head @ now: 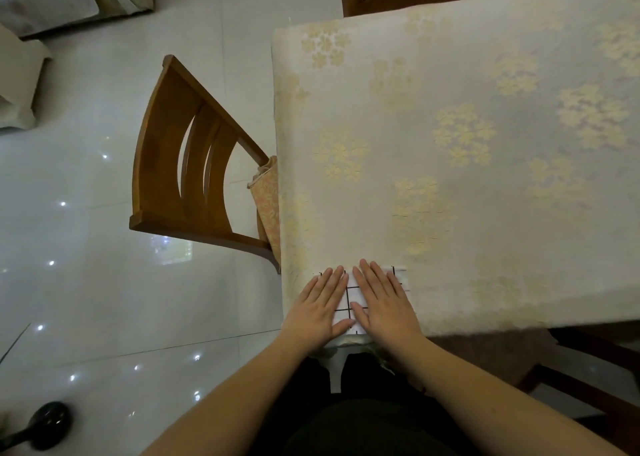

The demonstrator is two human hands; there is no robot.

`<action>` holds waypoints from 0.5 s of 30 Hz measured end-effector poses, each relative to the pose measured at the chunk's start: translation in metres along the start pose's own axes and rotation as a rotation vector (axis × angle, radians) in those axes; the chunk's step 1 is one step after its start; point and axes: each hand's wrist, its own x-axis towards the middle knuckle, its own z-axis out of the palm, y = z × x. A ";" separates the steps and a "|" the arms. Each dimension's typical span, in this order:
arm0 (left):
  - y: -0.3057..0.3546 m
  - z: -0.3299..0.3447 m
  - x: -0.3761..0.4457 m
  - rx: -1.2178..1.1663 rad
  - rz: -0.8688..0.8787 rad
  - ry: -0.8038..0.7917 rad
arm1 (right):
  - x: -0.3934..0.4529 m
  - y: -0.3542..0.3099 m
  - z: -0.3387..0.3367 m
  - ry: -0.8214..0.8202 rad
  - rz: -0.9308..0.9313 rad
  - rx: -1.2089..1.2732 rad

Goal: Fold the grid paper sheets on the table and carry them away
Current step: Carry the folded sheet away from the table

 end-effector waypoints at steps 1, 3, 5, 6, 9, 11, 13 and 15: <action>0.000 0.000 0.001 -0.004 0.004 0.001 | 0.000 0.002 0.000 0.003 -0.009 -0.006; -0.002 0.004 0.000 -0.020 -0.003 -0.001 | -0.001 0.007 -0.001 -0.003 -0.015 -0.017; -0.006 0.007 -0.002 -0.050 -0.053 -0.005 | -0.003 0.014 -0.001 0.010 0.006 -0.010; -0.009 0.007 -0.004 -0.052 -0.080 -0.021 | -0.005 0.019 -0.001 0.018 0.028 0.003; -0.019 0.006 -0.011 0.014 -0.070 -0.027 | -0.009 0.029 -0.001 0.019 0.083 0.037; -0.022 0.005 -0.011 0.043 -0.061 -0.044 | -0.009 0.030 -0.001 0.008 0.088 0.046; -0.021 0.002 -0.011 0.004 -0.094 -0.106 | -0.008 0.031 -0.004 -0.013 0.085 0.048; -0.021 0.001 -0.010 0.002 -0.089 -0.111 | -0.007 0.031 -0.006 -0.029 0.081 0.038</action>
